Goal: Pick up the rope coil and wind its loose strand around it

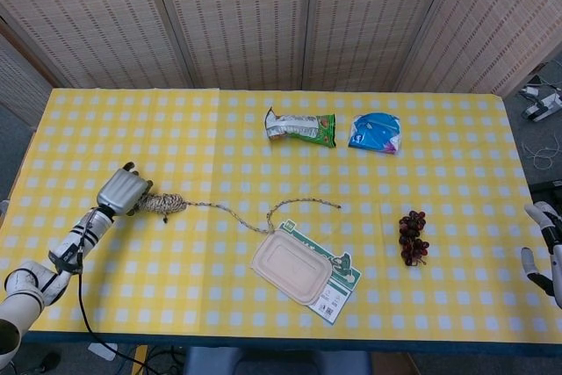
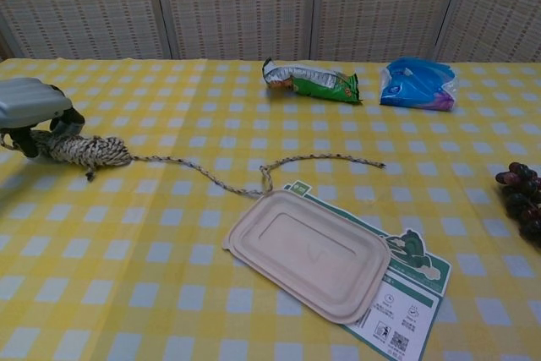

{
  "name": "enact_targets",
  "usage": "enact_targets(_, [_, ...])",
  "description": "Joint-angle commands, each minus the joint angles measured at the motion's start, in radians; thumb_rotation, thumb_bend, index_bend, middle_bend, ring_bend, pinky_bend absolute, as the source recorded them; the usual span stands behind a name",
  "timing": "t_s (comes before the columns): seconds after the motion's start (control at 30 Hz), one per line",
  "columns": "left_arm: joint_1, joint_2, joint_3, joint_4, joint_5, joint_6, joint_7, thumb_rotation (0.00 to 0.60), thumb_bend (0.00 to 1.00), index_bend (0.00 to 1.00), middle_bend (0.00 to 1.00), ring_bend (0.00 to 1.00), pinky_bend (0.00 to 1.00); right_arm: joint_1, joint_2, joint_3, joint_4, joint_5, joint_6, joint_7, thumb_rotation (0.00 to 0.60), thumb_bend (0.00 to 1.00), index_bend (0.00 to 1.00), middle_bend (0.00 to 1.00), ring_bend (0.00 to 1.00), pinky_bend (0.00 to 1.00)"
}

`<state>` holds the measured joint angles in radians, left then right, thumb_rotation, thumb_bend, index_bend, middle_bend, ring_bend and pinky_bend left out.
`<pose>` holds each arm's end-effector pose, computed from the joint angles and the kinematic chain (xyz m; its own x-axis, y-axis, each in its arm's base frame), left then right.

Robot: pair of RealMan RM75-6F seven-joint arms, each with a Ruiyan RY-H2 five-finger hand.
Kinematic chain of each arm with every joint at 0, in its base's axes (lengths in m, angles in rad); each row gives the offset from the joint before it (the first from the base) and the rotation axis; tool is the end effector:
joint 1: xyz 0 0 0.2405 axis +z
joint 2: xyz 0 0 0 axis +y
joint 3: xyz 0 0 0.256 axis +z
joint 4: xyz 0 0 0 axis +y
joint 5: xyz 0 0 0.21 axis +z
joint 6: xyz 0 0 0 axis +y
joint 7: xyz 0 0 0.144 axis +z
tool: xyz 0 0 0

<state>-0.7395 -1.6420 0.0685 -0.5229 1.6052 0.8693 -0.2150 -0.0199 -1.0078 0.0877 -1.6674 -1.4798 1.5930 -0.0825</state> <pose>-0.3054 0.4127 0.0424 0.8335 0.1504 0.5317 0.5403 -0.4236 -0.7271 -0.3172 -0.1547 0.2096 0.5223 0.0917 0.8478 -0.8516 0.1078 0.5130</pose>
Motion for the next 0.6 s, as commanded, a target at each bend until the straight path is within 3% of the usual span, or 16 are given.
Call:
enact_targets(0.03, [0.012,0.008,-0.017,-0.012,-0.022,0.011,-0.031,0.600,0.25,0.69,0.65,0.47,0.22,0.000,0.001,0.000,0.000,-0.001,0.001,0.002,0.600,0.39,0.17,0.26,0.11,0.17])
enact_targets(0.33, [0.047,0.069,-0.087,-0.118,-0.107,0.050,-0.121,0.600,0.25,0.74,0.72,0.55,0.33,0.001,0.004,-0.001,0.001,-0.016,0.005,0.005,0.600,0.39,0.17,0.26,0.12,0.17])
enact_targets(0.6, [0.074,0.169,-0.156,-0.307,-0.166,0.121,-0.153,0.600,0.25,0.75,0.72,0.57,0.39,0.033,0.035,-0.007,-0.031,-0.064,-0.028,0.003,0.600,0.39,0.17,0.26,0.13,0.18])
